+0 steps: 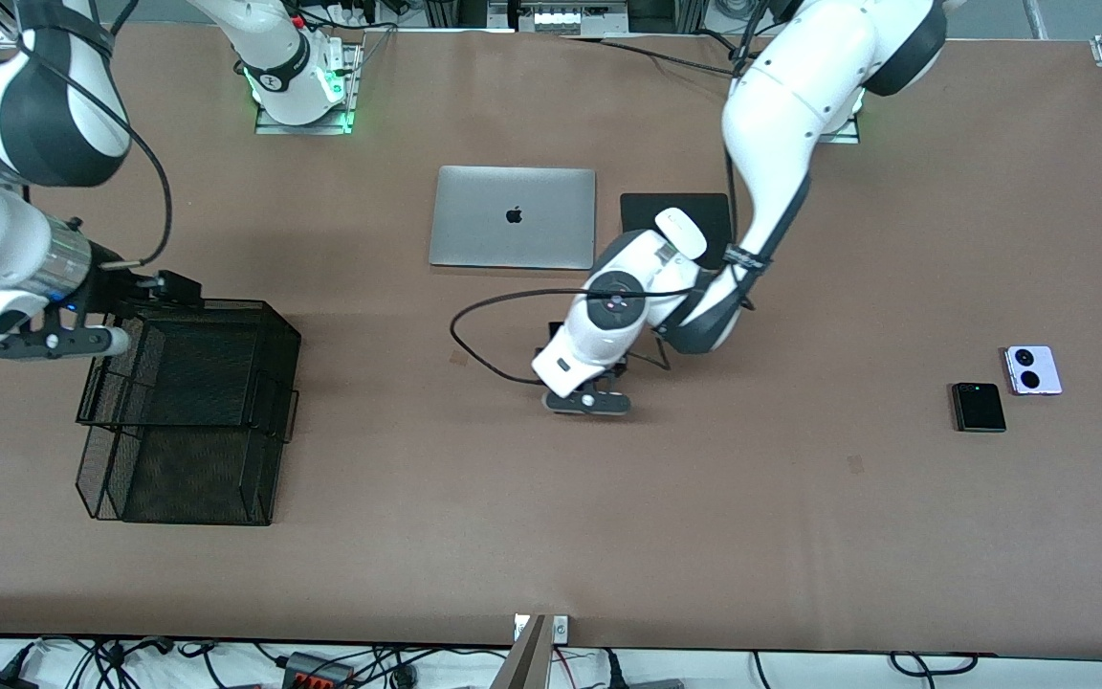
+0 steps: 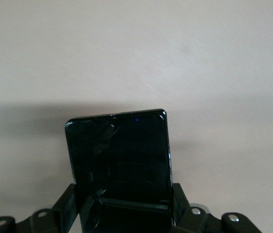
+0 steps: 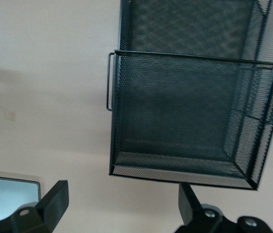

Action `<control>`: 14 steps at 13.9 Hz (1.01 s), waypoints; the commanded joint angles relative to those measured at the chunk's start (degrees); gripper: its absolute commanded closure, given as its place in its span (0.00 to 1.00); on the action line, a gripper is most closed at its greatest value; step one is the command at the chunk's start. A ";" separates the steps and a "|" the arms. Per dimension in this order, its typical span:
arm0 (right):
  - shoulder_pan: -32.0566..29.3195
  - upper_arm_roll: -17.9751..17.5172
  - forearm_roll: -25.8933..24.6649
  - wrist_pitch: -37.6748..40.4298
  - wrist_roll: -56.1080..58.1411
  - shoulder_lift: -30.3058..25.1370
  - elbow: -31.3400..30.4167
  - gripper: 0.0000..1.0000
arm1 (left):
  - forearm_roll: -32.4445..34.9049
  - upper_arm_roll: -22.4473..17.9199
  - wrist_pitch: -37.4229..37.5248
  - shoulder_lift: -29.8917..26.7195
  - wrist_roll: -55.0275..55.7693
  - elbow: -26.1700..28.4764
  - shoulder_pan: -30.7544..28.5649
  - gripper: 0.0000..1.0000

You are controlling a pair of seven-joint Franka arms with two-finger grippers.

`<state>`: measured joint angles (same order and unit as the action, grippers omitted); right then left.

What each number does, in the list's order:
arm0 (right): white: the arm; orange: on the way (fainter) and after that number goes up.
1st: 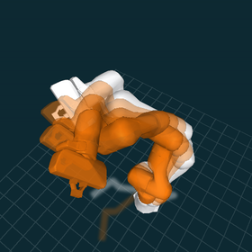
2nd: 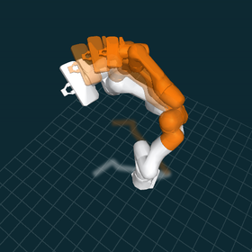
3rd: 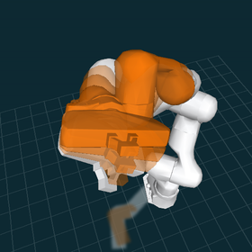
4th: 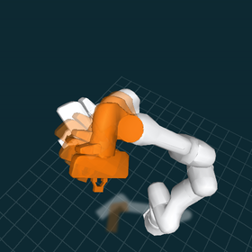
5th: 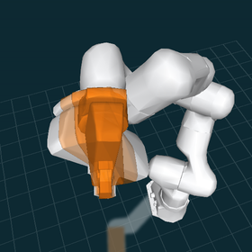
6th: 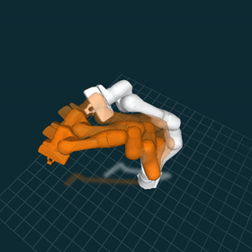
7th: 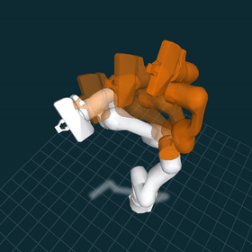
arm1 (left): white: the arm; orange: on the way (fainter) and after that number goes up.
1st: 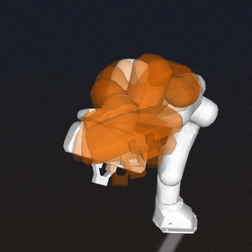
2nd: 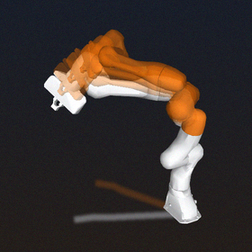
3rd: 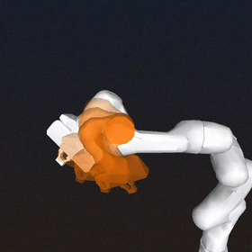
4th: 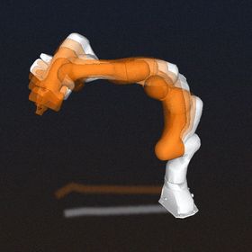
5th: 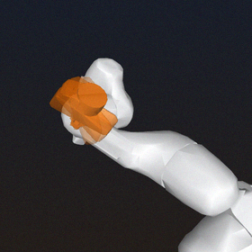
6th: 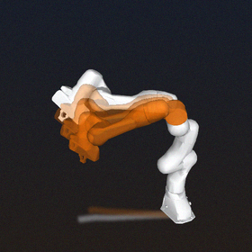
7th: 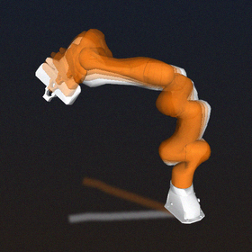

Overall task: Place phones with both arms
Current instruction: 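Carry the bar phone to the laptop while the right gripper nears the basket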

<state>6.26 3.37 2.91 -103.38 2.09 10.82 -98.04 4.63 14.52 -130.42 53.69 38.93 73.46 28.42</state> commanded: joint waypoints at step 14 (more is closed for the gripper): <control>6.13 0.14 1.22 -3.23 -0.33 3.94 2.15 0.00 | 3.62 -1.34 23.61 -12.28 -5.86 -0.77 -8.62 0.00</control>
<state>10.45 3.27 3.35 -106.61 2.06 13.75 -97.21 6.34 12.72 -111.08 44.74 37.92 70.39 25.53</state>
